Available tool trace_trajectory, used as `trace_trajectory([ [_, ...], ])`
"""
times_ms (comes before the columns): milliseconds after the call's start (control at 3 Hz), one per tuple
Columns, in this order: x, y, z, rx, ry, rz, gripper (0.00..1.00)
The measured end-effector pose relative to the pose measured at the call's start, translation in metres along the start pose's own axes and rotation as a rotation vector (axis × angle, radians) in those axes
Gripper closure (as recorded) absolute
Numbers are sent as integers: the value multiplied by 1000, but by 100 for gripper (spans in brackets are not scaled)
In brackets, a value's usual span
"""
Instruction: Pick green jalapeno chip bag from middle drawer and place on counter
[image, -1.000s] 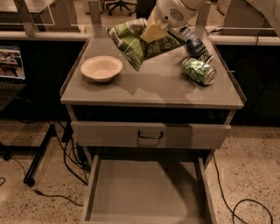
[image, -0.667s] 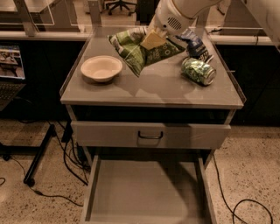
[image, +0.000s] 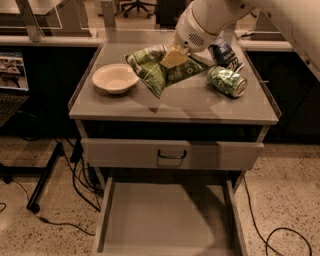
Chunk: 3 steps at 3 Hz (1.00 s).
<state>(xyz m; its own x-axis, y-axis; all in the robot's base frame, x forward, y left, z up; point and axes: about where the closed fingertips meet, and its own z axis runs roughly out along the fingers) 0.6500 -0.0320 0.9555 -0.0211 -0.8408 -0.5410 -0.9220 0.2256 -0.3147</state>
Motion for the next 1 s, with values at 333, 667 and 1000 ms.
trace_trajectory([
  [333,0,0,0,-2,1,-2,66],
  [667,1,1,6,0,2,5,35],
  [1000,6,1,23,6,10,31,11],
])
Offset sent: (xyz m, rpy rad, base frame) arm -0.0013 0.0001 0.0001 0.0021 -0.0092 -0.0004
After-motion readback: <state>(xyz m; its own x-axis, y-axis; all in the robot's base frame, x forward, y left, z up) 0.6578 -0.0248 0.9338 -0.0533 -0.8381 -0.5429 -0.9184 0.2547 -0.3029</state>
